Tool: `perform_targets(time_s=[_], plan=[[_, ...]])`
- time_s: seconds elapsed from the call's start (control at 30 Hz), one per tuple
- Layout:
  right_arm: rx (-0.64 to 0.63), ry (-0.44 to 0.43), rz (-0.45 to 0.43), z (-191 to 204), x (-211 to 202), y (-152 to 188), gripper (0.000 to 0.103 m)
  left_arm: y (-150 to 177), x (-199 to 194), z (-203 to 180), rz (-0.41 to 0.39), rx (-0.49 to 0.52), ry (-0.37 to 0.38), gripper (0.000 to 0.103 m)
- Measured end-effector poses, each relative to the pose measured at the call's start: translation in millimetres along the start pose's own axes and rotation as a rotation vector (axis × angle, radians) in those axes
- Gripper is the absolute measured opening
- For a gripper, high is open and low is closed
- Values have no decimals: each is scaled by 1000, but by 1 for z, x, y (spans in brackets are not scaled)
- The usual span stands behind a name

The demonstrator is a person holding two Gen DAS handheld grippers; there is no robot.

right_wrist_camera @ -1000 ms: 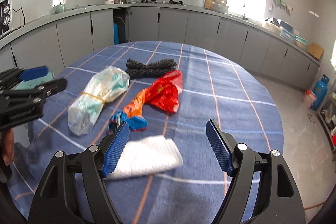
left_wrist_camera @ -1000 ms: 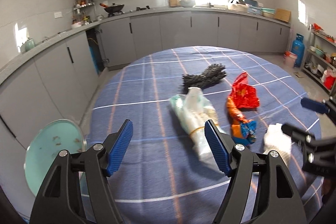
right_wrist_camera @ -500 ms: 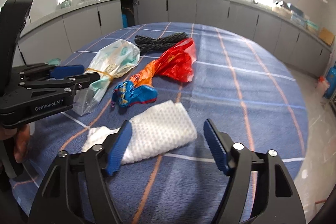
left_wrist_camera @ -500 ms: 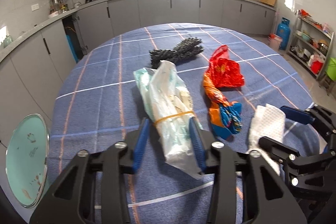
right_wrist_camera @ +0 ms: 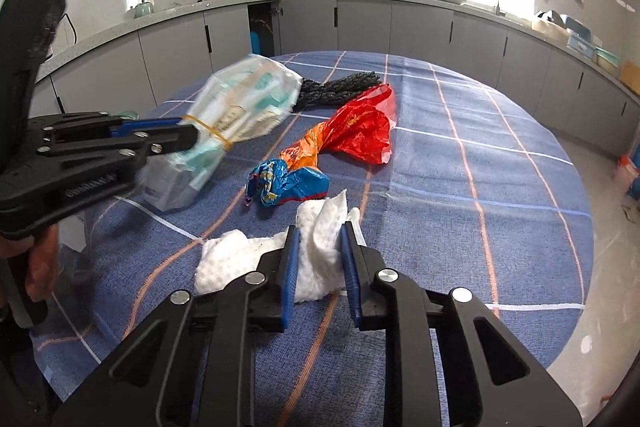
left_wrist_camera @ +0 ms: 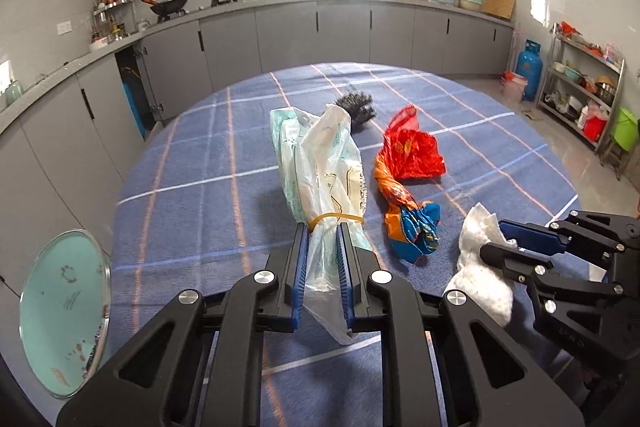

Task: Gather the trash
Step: 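Grasp the clear plastic bag with the left tool while the right tool grasps the white cloth, then carry the clear bag and white cloth over the teal bin with both tools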

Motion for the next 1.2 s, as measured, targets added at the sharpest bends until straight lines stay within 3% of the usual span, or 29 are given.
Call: perform_targets(time_s=[0.57,0.83,1.2], plan=[[-13,-4,-104,5,-33,-29,15,3,-58,44,-90,-92,-67,15],[-28,-18,-146,18,-24,-50,15,5,-72,58,-111,-124,-99,15],[-47,-92,-187,51,-3,-86,15,10,-88,86,-166,-163,-229,15]])
Point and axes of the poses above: each gripper's, at about its wrist camera, not at the fingertips, and x roughly the way its jaws point, z to its left, y to its underside, the point moved 4 cm from there along x, roughly the way its jaws point, and after that the axes turned 3 degrees about z, right-handed, at the moved point
